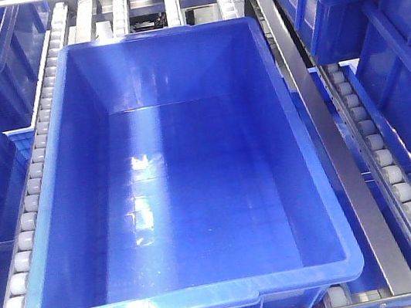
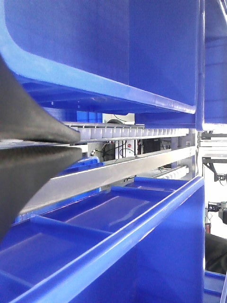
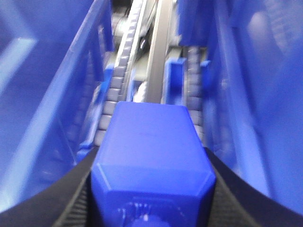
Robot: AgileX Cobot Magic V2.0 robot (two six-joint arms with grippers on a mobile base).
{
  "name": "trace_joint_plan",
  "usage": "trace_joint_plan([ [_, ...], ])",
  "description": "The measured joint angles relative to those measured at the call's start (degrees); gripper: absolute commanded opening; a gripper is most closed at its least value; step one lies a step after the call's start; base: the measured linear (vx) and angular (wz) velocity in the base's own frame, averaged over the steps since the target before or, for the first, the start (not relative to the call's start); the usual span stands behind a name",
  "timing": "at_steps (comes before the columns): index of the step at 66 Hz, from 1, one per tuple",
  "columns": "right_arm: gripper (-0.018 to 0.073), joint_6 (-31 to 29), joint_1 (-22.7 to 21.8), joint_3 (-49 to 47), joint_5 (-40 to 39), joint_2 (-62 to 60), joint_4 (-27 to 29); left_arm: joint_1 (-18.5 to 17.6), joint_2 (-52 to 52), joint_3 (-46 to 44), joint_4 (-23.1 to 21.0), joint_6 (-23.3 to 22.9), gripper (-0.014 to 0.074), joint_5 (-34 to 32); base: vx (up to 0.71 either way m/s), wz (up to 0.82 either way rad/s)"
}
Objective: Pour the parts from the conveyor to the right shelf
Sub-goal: 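Turn and approach the empty blue bin on the shelf, then extend the right gripper with the block over the blue bin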
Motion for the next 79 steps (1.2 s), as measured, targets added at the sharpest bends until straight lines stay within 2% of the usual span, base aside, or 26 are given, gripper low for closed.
trace_joint_plan([
  [7,-0.0005,0.0,3.53,-5.86,0.0,9.14,0.21,0.0,0.0,0.0,0.0,0.0,-0.0006,0.0,0.0,0.0],
  [23,-0.0005,1.36,15.77,-20.44,2.15,30.75,0.57,0.0,0.0,0.0,0.0,0.0,-0.0006,0.0,0.0,0.0],
  [39,-0.0005,2.7,23.58,-31.28,5.9,46.62,0.71,0.0,0.0,0.0,0.0,0.0,-0.0006,0.0,0.0,0.0],
  [47,-0.0005,2.98,25.39,-36.66,7.53,53.99,0.94,0.0,0.0,0.0,0.0,0.0,-0.0006,0.0,0.0,0.0],
  [68,-0.0005,3.85,25.38,-53.71,15.62,71.34,0.94,0.0,0.0,0.0,0.0,0.0,-0.0006,0.0,0.0,0.0],
  [79,-0.0005,3.85,25.38,-59.39,18.93,77.49,0.94,0.0,0.0,0.0,0.0,0.0,-0.0006,0.0,0.0,0.0],
])
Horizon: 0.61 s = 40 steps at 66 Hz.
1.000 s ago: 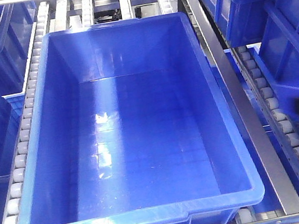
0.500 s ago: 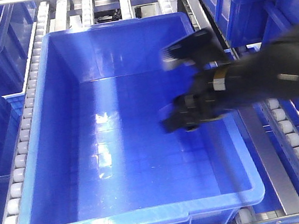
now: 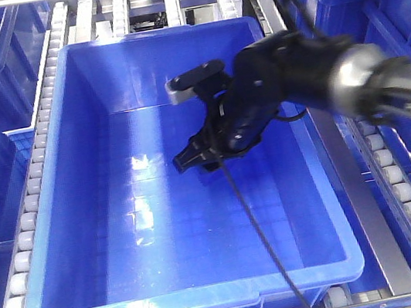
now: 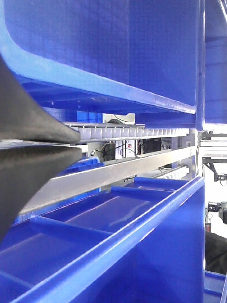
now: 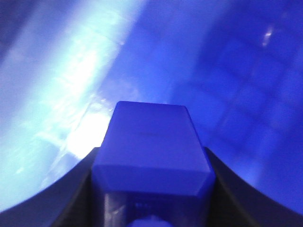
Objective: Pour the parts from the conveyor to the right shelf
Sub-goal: 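Extend the right gripper with the block over the blue bin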
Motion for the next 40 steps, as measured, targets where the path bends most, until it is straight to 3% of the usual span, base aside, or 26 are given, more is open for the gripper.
trace_joint_plan([
  [28,0.0004,-0.94,0.0,-3.22,4.75,8.95,0.0,0.0,0.0,0.0,0.0,0.0,-0.0006,0.0,0.0,0.0],
  [40,0.0107,-1.99,0.0,-3.56,4.89,9.55,0.13,0.0,0.0,0.0,0.0,0.0,-0.0006,0.0,0.0,0.0],
])
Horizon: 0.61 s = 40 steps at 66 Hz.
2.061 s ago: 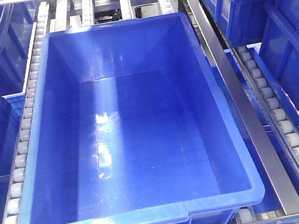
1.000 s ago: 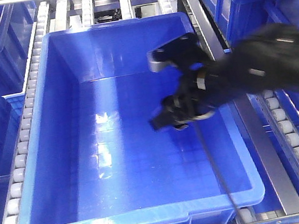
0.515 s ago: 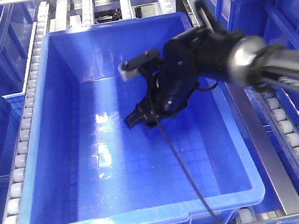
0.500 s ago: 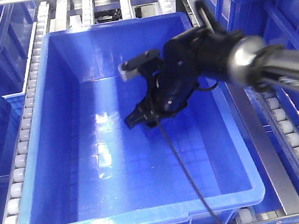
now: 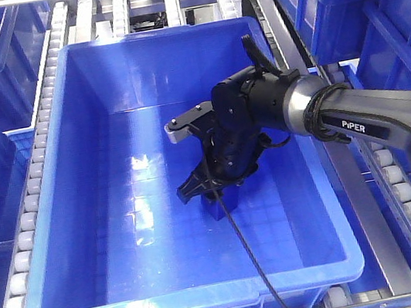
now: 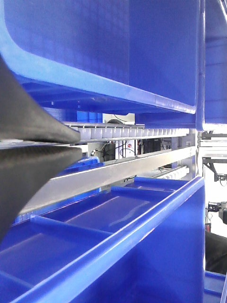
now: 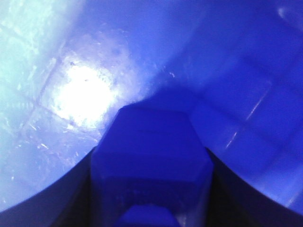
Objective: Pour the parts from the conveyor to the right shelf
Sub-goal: 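Extend the right gripper with the block over the blue bin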
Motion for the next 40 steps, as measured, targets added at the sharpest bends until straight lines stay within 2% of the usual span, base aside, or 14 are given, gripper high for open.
trace_joint_plan([
  [8,0.0262,-0.32,0.0,-0.06,0.0,0.0,0.03,0.0,0.0,0.0,0.0,0.0,-0.0006,0.0,0.0,0.0],
  [16,0.046,-0.51,0.0,-0.06,0.0,0.0,0.05,0.0,0.0,0.0,0.0,0.0,-0.0006,0.0,0.0,0.0],
  [23,0.0578,-0.58,0.0,-0.06,-0.13,0.08,0.1,0.0,0.0,0.0,0.0,0.0,-0.0006,0.0,0.0,0.0],
  [30,0.0624,-0.58,0.0,-0.06,-0.92,0.11,0.3,0.0,0.0,0.0,0.0,0.0,-0.0006,0.0,0.0,0.0],
  [40,0.0606,-0.64,0.0,0.0,-4.3,-1.71,1.18,0.0,0.0,0.0,0.0,0.0,-0.0006,0.0,0.0,0.0],
])
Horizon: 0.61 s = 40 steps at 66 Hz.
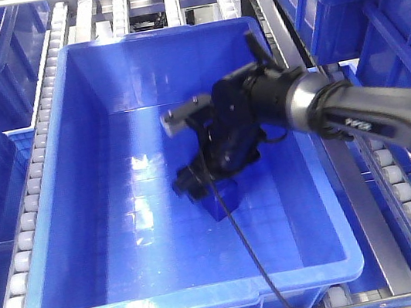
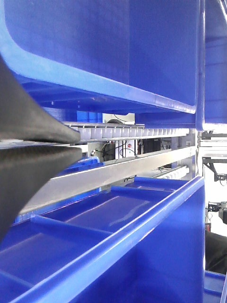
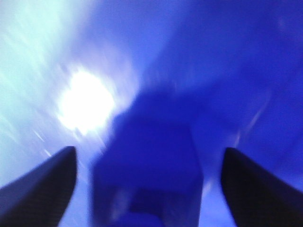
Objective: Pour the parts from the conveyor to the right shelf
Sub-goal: 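Extend the right gripper with the block over the blue bin, then open the right gripper to drop the block into the bin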
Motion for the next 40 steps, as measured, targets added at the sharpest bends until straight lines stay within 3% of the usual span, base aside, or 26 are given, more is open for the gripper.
trace_joint_plan([
  [13,0.0563,-1.39,0.0,4.96,-8.62,-5.36,0.48,0.0,0.0,0.0,0.0,0.0,-0.0006,0.0,0.0,0.0],
  [31,0.051,-4.36,0.0,23.24,-24.56,-18.76,0.59,0.0,0.0,0.0,0.0,0.0,-0.0006,0.0,0.0,0.0],
  [40,0.0351,-6.79,0.0,33.9,-32.43,-28.89,0.59,0.0,0.0,0.0,0.0,0.0,-0.0006,0.0,0.0,0.0],
])
